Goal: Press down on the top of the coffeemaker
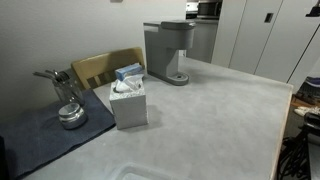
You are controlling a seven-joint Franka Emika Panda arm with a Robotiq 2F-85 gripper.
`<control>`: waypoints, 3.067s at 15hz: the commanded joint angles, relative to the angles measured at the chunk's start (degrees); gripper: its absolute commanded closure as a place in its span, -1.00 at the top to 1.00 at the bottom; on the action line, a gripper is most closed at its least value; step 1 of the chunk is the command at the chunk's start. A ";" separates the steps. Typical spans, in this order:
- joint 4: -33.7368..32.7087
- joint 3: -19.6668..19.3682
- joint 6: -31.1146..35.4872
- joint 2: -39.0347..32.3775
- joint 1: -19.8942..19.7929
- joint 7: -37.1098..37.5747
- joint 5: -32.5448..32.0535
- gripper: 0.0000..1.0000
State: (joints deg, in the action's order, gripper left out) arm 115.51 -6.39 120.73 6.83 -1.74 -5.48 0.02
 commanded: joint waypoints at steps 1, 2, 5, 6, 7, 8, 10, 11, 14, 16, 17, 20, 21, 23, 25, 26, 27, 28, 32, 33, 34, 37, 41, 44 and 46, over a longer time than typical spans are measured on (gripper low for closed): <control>-0.14 0.71 -0.17 -0.04 -0.76 -0.10 0.12 1.00; -0.14 0.71 -0.17 -0.04 -0.76 -0.10 0.12 1.00; -0.14 0.71 -0.17 -0.04 -0.76 -0.10 0.12 1.00; -0.15 0.71 -0.17 -0.04 -0.76 -0.10 0.12 1.00; -0.16 0.71 -0.17 -0.04 -0.76 -0.10 0.12 1.00; -0.17 0.71 -0.17 -0.04 -0.76 -0.10 0.12 1.00; -0.17 0.70 -0.17 -0.04 -0.77 -0.10 0.12 1.00; -0.17 0.70 -0.17 -0.04 -0.77 -0.10 0.12 1.00; -0.17 0.70 -0.17 -0.04 -0.77 -0.10 0.12 1.00; -0.17 0.70 -0.17 -0.04 -0.77 -0.10 0.12 1.00; -0.17 0.70 -0.17 -0.04 -0.77 -0.10 0.12 1.00; -0.17 0.70 -0.17 -0.04 -0.77 -0.10 0.12 1.00; -0.17 0.70 -0.17 -0.04 -0.77 -0.10 0.12 1.00; -0.17 0.70 -0.17 -0.04 -0.77 -0.10 0.12 1.00; -0.17 0.70 -0.17 -0.04 -0.77 -0.10 0.12 1.00; -0.17 0.70 -0.17 -0.04 -0.77 -0.10 0.12 1.00; -0.17 0.70 -0.17 -0.04 -0.77 -0.10 0.12 1.00; -0.05 0.50 -2.35 0.04 -1.14 0.15 -0.87 1.00; -0.86 -1.06 -1.25 -3.38 -2.02 -9.24 -1.05 1.00; -2.04 -1.29 -0.66 -4.87 -2.31 -10.76 -1.79 1.00; 0.30 -0.40 -1.70 -1.27 -1.89 -7.22 -0.84 1.00; -0.90 -0.76 -1.34 -3.76 -2.56 -9.57 -0.92 1.00; -1.46 -0.72 -1.34 -4.27 -2.54 -9.61 -0.95 1.00; -2.23 -0.25 1.31 -5.69 -2.17 -8.89 -0.66 1.00; -3.93 0.35 3.93 -7.00 -1.84 -9.13 -0.40 1.00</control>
State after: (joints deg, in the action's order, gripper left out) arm 114.11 -7.07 121.39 2.38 -3.53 -14.57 -0.90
